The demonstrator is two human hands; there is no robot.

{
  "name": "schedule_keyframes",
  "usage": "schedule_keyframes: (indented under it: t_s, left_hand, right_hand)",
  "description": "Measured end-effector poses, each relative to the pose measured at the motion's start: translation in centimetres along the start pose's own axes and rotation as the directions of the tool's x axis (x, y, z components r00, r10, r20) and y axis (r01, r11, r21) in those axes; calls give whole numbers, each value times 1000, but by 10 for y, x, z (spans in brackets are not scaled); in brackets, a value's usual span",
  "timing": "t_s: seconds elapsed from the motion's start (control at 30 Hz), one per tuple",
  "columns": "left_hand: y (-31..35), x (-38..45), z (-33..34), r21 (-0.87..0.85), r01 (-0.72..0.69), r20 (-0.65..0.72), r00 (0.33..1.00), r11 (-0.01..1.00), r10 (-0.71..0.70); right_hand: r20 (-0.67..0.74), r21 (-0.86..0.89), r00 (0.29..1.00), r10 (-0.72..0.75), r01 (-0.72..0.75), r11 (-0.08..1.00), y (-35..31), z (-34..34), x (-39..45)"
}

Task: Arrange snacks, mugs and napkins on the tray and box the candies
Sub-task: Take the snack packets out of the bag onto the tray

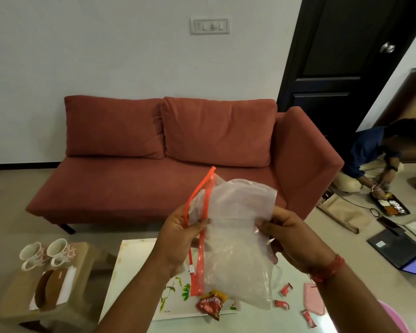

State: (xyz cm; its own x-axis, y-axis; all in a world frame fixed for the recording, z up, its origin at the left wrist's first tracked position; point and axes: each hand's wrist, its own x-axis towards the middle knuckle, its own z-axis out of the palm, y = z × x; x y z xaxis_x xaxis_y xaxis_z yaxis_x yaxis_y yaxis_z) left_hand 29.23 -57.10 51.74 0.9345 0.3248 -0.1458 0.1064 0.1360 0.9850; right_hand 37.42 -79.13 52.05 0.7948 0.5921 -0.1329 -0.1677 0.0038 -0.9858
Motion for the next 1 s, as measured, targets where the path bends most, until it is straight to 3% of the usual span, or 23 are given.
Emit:
schedule_keyframes:
  t_s: [0.17,0.27,0.37,0.43,0.5,0.53,0.63,0.8,0.93,1.0]
  left_hand:
    - [5,2,2,-80,-136,184,972,987,149]
    - [1,9,1,-65,-147,197,968,987,157]
    - [1,18,1,-42,-142,184,972,989,147]
    - [6,19,2,10,-163,188,969,987,158]
    - [11,19,2,42,-182,187,967,982,172]
    - [13,19,3,29,-166,186,970,986,158]
    - [19,18,3,22,-140,185,974,990,133]
    - [20,14,-10,53,-270,289,926,962,244]
    - [19,14,-25,-9,-290,388,881,957,271]
    - [19,13,-37,-71,-214,488,844,974,221]
  right_hand:
    - [7,72,980,-200,199,977,1,-6,4]
    - [-39,124,963,-266,269,955,2,-4,5]
    - [-10,195,969,-247,244,950,1,-7,-1]
    - [81,238,984,-158,135,962,-4,-12,-6]
    - [158,192,986,-53,22,981,-6,-14,-9]
    - [160,119,986,-51,32,992,-5,-13,-9]
    - [82,-7,982,-169,170,985,-3,-8,-8]
    - [20,-14,960,-278,279,960,-9,-4,-9]
    - [-111,-15,947,-301,301,953,-6,3,-5]
    - [-142,25,949,-280,287,958,-6,6,-4]
